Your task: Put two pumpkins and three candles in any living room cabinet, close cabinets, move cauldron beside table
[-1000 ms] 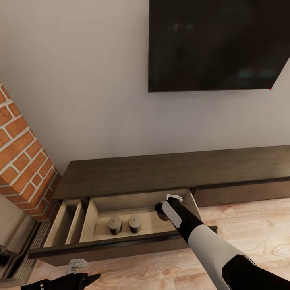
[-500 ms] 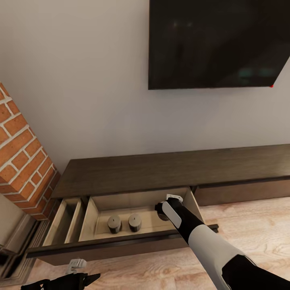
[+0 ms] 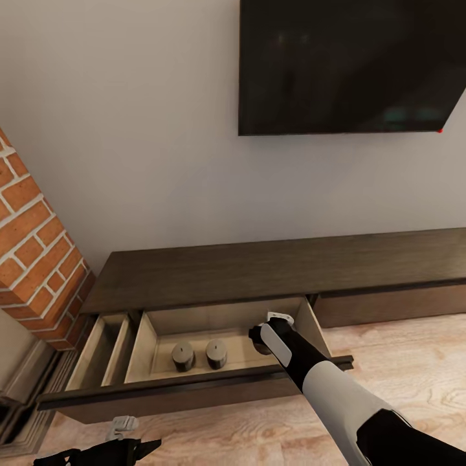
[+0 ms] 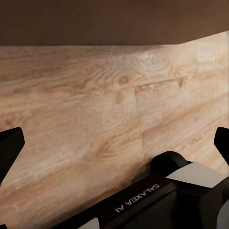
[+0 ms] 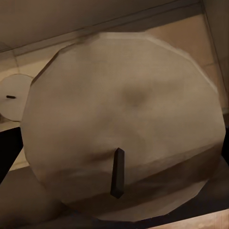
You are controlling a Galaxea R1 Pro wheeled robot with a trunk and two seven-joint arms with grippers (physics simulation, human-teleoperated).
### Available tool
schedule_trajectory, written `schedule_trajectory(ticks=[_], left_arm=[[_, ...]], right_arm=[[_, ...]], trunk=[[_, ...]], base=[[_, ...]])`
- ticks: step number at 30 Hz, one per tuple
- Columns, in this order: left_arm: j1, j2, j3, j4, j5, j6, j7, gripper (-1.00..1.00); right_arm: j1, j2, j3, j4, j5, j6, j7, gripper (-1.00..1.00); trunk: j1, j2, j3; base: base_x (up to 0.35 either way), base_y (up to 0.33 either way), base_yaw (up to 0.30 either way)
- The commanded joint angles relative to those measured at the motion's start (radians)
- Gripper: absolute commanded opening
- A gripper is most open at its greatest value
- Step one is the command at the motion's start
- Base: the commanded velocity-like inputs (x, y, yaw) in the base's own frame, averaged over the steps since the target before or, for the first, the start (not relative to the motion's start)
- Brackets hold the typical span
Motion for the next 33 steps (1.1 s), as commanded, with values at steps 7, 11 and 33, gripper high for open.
schedule_trajectory(ticks=[7, 11, 33], left_arm=[[0.000, 0.001, -0.004, 0.000, 0.010, 0.009, 0.001, 1.00], [0.000, 0.001, -0.004, 0.000, 0.010, 0.009, 0.001, 1.00], [0.000, 0.001, -0.003, 0.000, 0.010, 0.009, 0.000, 1.00]], right_arm=[[-0.001, -0.001, 0.006, -0.001, -0.010, 0.001, -0.009, -1.00], [-0.001, -0.001, 0.006, -0.001, -0.010, 0.001, -0.009, -1.00], [-0.001, -0.001, 0.006, -0.001, -0.010, 0.001, -0.009, -1.00]], trunk=[[0.027, -0.050, -0.023], [0.042, -0.078, -0.035], [0.126, -0.232, -0.104]], base=[[0.000, 0.000, 0.000], [0.000, 0.000, 0.000], [0.000, 0.000, 0.000]])
